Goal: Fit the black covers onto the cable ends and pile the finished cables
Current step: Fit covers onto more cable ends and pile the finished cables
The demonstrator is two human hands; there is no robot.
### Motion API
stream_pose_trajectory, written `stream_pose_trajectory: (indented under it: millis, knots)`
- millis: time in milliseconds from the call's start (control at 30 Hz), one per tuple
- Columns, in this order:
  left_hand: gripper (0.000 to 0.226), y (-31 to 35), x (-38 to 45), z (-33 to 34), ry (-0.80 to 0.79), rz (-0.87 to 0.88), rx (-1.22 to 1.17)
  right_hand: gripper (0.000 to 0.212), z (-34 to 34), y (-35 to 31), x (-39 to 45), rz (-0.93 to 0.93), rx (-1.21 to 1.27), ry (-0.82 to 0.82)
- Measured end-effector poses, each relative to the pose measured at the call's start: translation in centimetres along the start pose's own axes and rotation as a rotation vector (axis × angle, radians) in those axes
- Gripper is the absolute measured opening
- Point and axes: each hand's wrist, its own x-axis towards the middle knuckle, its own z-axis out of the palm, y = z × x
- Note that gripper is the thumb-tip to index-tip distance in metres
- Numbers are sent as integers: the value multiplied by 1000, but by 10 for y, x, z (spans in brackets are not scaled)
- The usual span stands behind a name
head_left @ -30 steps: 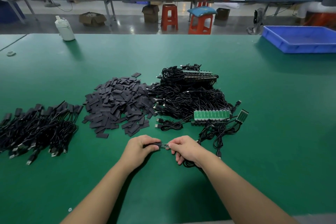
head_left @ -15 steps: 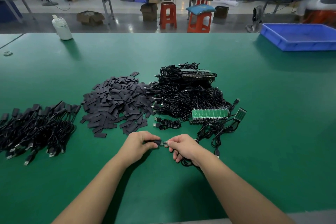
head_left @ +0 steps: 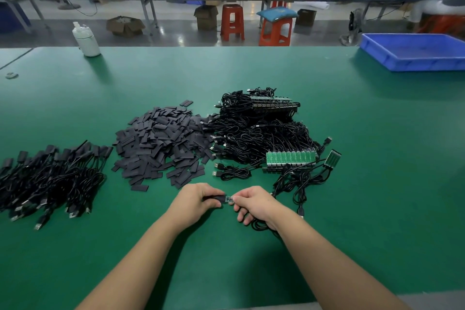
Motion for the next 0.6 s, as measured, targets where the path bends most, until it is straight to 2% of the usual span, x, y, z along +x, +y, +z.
stream_pose_trajectory:
  millis: [267, 467, 600]
  knots:
    - [25, 2, 5, -3, -21, 95, 147, 20, 1, -1, -2, 16, -10, -10]
    - [23, -1, 2, -1, -22, -42, -72, 19, 1, -2, -2, 18, -2, -15]
    - [24, 3, 1, 4, -53, -15, -37, 15, 2, -2, -2, 16, -4, -23]
